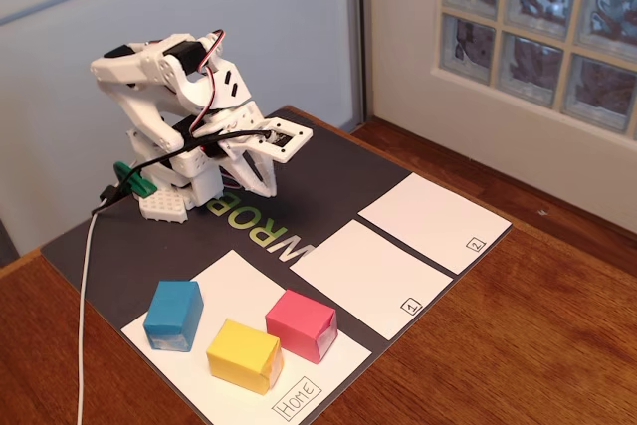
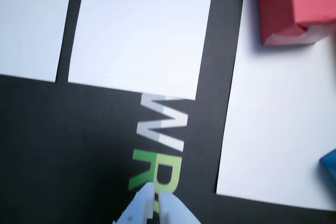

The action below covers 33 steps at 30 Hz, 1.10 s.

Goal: Move box blue to home

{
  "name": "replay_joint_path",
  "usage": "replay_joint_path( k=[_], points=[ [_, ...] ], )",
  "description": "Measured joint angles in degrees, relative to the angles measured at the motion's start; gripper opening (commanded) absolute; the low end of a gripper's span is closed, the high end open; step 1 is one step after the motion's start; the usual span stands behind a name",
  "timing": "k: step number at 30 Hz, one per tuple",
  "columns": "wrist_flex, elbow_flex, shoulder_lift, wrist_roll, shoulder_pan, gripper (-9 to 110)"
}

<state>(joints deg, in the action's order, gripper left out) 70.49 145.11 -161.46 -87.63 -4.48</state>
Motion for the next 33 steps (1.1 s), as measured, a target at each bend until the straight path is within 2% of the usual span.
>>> replay_joint_path(
  k=[6, 15, 23, 33],
  points=[
    [4.8, 1.1, -1.1, -1.4, 0.7, -1],
    [5.4, 13.1, -11.4, 1.3, 7.0, -1],
    [1.7, 25.0, -21.2, 2.3, 6.5, -1],
    [2.0, 29.3, -26.5, 2.9, 4.9, -1]
  ],
)
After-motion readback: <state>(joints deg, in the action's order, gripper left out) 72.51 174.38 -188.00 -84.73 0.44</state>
